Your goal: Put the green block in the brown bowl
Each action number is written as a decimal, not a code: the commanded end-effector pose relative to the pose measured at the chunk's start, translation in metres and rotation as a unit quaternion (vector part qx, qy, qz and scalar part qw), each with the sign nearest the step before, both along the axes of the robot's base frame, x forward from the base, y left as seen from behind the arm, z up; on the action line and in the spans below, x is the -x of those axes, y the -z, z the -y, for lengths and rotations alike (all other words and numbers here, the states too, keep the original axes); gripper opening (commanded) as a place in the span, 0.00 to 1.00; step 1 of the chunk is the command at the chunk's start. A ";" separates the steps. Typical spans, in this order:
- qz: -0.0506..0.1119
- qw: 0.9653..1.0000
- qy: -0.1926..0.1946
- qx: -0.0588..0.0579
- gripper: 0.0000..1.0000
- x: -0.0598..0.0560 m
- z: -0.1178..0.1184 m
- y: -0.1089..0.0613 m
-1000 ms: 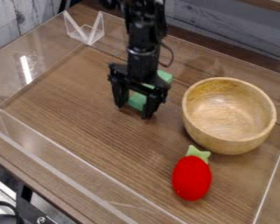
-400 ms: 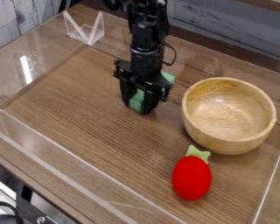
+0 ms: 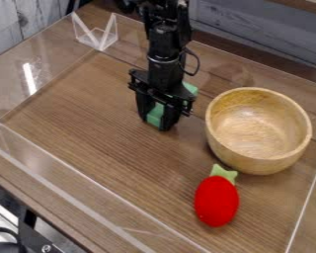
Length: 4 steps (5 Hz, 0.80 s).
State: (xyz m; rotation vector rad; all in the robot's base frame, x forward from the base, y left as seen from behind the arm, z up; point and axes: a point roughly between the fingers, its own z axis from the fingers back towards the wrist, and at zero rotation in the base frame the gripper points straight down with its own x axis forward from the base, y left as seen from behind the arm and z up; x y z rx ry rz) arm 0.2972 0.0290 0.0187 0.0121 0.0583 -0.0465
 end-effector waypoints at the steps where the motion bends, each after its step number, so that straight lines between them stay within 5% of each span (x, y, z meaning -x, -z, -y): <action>1: 0.039 0.999 0.015 -0.001 0.00 -0.011 0.009 -0.028; 2: 0.047 0.998 0.030 0.000 0.00 -0.015 0.014 -0.038; 4: 0.057 0.998 -0.015 -0.010 0.00 -0.016 -0.025 -0.063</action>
